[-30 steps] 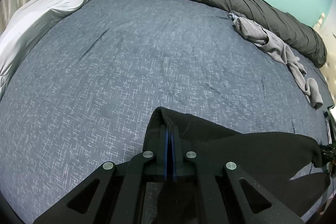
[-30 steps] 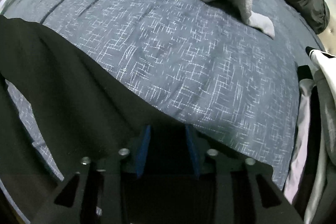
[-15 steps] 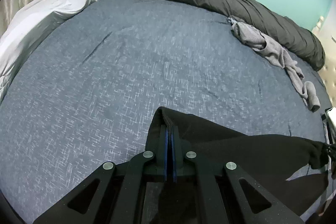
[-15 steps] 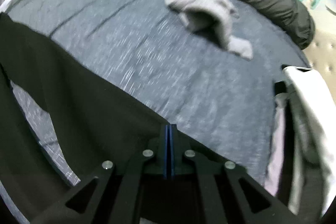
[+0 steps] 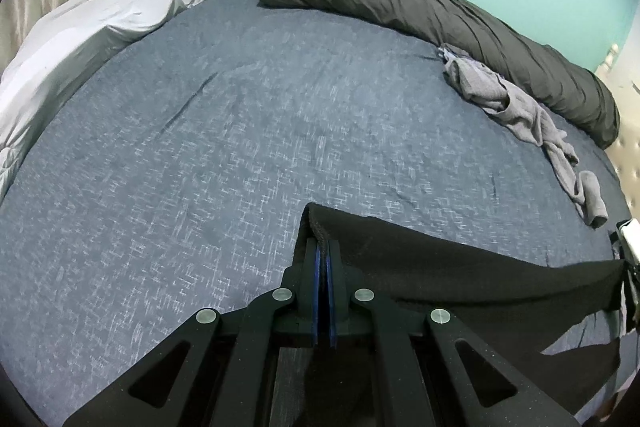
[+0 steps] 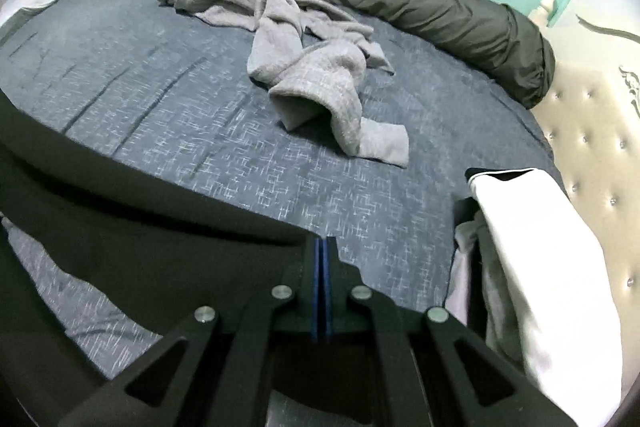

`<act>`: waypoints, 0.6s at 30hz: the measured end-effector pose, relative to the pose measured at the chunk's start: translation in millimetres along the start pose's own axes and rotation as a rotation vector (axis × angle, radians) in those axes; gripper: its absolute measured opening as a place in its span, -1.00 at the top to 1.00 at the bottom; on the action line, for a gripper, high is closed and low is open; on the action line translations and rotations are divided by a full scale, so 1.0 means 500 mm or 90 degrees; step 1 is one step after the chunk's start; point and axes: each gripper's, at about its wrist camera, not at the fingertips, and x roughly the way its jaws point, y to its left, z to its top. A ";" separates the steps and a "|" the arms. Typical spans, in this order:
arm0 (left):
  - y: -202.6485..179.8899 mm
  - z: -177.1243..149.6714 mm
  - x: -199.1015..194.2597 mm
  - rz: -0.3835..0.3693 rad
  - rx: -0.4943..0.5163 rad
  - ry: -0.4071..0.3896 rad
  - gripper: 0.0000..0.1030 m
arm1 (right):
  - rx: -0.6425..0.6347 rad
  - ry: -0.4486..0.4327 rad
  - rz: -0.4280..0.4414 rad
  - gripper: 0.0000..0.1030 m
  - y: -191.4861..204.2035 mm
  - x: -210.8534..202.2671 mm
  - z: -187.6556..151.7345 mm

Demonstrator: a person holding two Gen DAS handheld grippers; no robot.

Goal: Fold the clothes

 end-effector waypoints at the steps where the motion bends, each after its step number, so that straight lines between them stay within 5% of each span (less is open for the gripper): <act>1: 0.002 0.002 0.009 -0.001 -0.004 0.003 0.95 | 0.000 0.006 -0.003 0.98 0.000 0.011 0.006; 13: 0.021 -0.005 0.140 0.010 -0.040 0.056 0.91 | 0.051 0.059 -0.018 0.96 -0.009 0.115 0.017; 18: 0.023 -0.020 0.164 0.019 -0.044 0.071 0.73 | 0.121 0.062 -0.017 0.46 -0.042 0.121 -0.013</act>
